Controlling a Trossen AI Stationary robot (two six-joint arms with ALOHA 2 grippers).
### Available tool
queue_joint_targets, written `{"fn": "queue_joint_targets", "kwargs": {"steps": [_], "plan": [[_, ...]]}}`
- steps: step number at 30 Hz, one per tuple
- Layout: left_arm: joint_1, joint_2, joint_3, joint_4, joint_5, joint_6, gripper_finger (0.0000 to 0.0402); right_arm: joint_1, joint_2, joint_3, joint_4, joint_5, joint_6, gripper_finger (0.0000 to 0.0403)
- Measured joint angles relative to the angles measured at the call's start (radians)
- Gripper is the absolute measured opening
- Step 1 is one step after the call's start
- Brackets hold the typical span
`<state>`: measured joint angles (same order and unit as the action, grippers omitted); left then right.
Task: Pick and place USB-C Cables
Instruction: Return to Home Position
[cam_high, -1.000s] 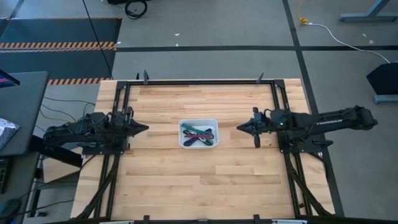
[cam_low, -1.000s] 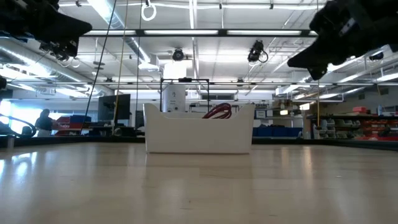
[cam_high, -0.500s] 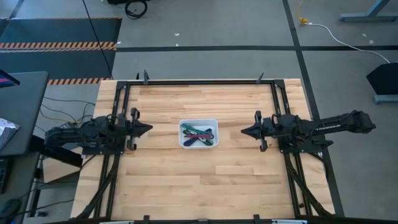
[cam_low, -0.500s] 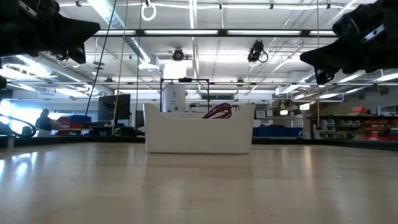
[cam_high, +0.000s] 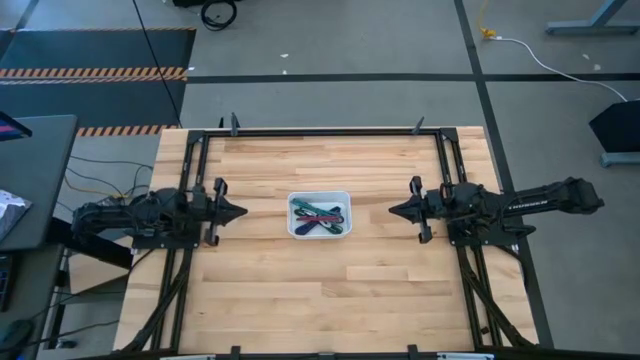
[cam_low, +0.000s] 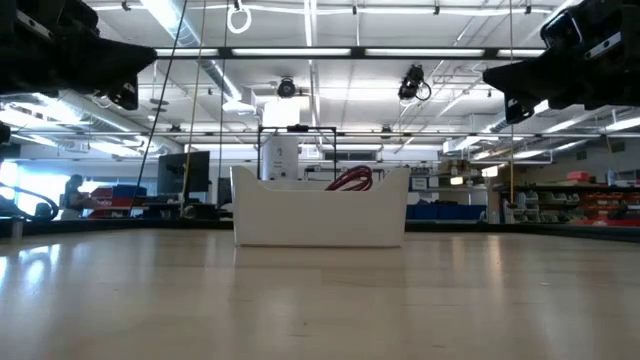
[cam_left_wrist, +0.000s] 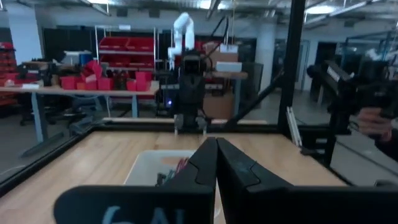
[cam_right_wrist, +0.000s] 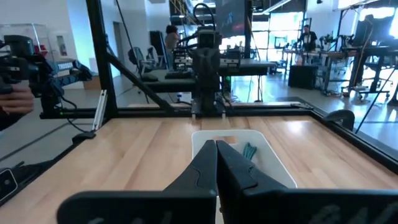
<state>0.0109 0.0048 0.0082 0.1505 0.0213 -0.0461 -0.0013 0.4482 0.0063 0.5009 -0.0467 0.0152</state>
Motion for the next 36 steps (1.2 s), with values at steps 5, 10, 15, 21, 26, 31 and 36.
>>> {"fn": "queue_joint_targets", "kwargs": {"steps": [5, 10, 15, 21, 26, 31, 36], "plan": [[0.004, 0.0, 0.0, -0.082, -0.043, 0.028, 0.0014, -0.006, 0.01, 0.0, -0.048, 0.026, 0.012, 0.0003], [0.005, 0.001, 0.0, -0.12, -0.051, 0.032, 0.0014, -0.009, 0.027, 0.0, -0.096, 0.029, 0.033, 0.0003], [0.005, 0.001, 0.0, -0.121, -0.05, 0.039, 0.0015, -0.009, 0.032, 0.0, -0.083, 0.028, 0.039, 0.0003], [0.005, 0.002, 0.0, -0.124, -0.05, 0.033, 0.0015, -0.009, 0.032, 0.0, -0.081, 0.028, 0.011, 0.0003], [0.005, 0.002, -0.001, -0.12, -0.05, 0.034, 0.0016, -0.009, 0.024, 0.0, -0.071, 0.031, -0.007, 0.0003], [0.005, 0.002, -0.001, -0.121, -0.049, 0.032, 0.0016, -0.009, -0.056, 0.0, -0.133, 0.046, 0.006, 0.0002], [0.005, 0.002, -0.001, -0.122, -0.038, 0.032, 0.0016, 0.0, -0.193, 0.0, -0.261, -0.009, 0.036, 0.0003]]}}
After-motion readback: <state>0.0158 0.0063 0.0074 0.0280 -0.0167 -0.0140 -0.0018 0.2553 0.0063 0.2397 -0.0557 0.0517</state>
